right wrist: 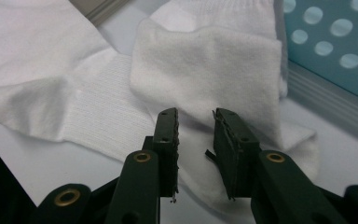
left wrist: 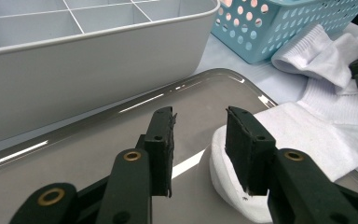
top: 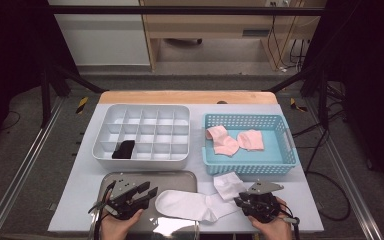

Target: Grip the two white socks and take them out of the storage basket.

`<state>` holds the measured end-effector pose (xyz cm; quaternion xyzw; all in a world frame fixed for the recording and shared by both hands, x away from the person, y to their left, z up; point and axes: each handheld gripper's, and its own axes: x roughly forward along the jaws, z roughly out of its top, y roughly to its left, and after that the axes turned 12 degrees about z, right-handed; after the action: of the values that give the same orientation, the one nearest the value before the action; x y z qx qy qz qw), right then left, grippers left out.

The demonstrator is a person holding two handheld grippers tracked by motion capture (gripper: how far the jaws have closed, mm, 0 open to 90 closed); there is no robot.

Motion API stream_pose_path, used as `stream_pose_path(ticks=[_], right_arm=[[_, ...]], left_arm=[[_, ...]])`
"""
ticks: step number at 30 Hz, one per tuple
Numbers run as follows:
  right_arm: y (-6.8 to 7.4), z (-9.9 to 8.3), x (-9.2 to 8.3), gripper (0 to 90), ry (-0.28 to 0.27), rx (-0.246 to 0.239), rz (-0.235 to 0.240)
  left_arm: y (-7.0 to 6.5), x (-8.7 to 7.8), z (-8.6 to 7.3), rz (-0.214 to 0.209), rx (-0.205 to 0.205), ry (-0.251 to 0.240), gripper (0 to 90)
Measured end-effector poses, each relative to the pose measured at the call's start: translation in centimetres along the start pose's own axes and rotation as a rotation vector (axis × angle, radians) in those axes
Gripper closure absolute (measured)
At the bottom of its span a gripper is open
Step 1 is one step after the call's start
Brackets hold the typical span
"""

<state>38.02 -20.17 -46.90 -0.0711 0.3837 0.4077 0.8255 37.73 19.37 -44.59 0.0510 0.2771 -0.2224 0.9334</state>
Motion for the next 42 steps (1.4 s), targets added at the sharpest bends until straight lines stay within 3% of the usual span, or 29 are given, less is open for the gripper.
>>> stream_pose_path(ticks=[3,4,8,13,18,20,21,23,24,25,27,31,33,34,42], right_arm=[[-0.1,-0.1,0.1,75.5,0.001,0.002,0.004],[-0.2,-0.2,0.1,82.4,0.008,0.004,0.001],[0.0,-0.2,0.0,90.0,0.012,0.009,-0.001],[0.1,-0.1,-0.5,90.0,0.003,0.014,0.003],[0.9,0.6,-2.1,90.0,-0.072,0.009,0.034],[1.1,0.7,-2.3,90.0,-0.084,0.002,0.043],[1.5,1.2,-2.4,90.0,-0.110,0.000,0.080],[1.7,1.5,-2.3,90.0,-0.120,-0.004,0.097],[2.3,2.3,-1.8,90.0,-0.126,-0.020,0.129],[2.3,2.3,-1.8,90.0,-0.126,-0.020,0.129],[3.2,3.5,-0.6,90.0,-0.109,-0.043,0.161],[3.7,4.1,0.4,90.0,-0.087,-0.085,0.155],[3.6,3.7,0.5,89.4,-0.083,-0.082,0.134],[3.2,3.0,0.5,84.3,-0.065,-0.070,0.116],[2.5,0.4,0.7,68.7,0.005,-0.068,0.096]], left_arm=[[0.0,0.0,0.0,0.001,-0.001,0.000,61.1],[0.0,0.0,0.0,0.001,0.001,0.002,61.1],[-0.2,0.2,-0.2,-0.007,0.011,0.013,61.0],[-0.5,0.2,-0.3,-0.021,0.015,0.019,59.0],[-1.2,1.1,-0.7,-0.029,0.051,0.079,56.6],[-1.3,1.4,-0.8,-0.032,0.057,0.096,59.7],[-1.5,1.8,-0.9,-0.026,0.067,0.117,62.9],[-1.6,1.9,-1.0,-0.020,0.076,0.130,67.4],[-1.7,2.1,-1.0,-0.012,0.089,0.140,76.5],[-1.7,2.1,-1.0,-0.012,0.089,0.140,81.1],[-1.8,2.1,-1.0,-0.013,0.101,0.143,85.6],[-1.8,2.1,-1.0,-0.009,0.108,0.141,87.1],[-1.7,2.1,-1.0,-0.010,0.109,0.140,87.1],[-1.7,2.2,-1.0,-0.009,0.112,0.141,87.1],[-1.8,2.1,-1.2,-0.012,0.111,0.138,86.1]])
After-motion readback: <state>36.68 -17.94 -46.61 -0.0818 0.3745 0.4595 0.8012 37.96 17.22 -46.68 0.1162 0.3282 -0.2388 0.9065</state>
